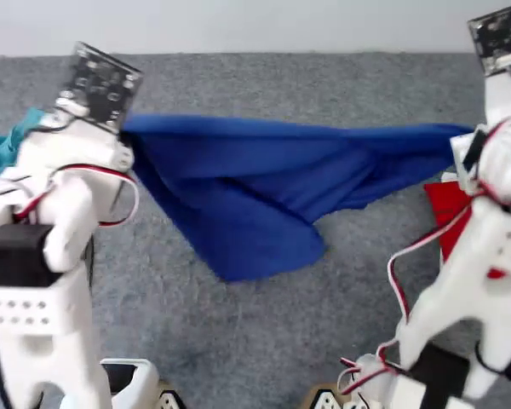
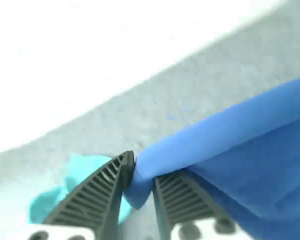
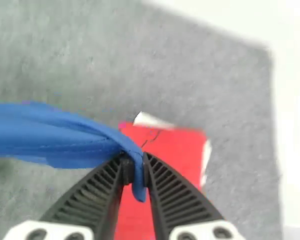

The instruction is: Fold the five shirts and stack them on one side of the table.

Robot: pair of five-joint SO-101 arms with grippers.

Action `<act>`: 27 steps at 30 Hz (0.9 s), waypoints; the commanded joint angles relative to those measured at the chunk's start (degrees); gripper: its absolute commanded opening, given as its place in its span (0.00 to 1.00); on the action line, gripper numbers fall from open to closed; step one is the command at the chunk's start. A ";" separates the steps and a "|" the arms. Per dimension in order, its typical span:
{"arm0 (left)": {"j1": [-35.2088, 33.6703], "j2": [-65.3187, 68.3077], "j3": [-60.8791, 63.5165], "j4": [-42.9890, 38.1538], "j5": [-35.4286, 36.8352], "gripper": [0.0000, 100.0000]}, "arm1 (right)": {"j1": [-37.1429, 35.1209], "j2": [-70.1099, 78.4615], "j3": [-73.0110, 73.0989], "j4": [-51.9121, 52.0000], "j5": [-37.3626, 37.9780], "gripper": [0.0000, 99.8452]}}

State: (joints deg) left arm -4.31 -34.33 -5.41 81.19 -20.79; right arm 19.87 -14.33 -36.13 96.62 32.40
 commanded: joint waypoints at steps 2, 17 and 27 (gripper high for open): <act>-3.08 -1.67 -9.71 -1.58 -0.44 0.01 | -0.04 -6.37 -2.81 -9.19 0.62 0.01; -6.86 -1.85 -16.84 -0.09 -3.87 0.01 | -0.04 -12.35 -2.55 -21.58 5.98 0.01; -6.15 -2.73 5.85 19.34 -14.95 0.01 | -6.99 -6.81 1.14 6.20 13.63 0.01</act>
State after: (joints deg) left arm -9.76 -35.82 -10.07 98.59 -31.96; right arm 13.45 -24.00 -35.96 97.05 44.97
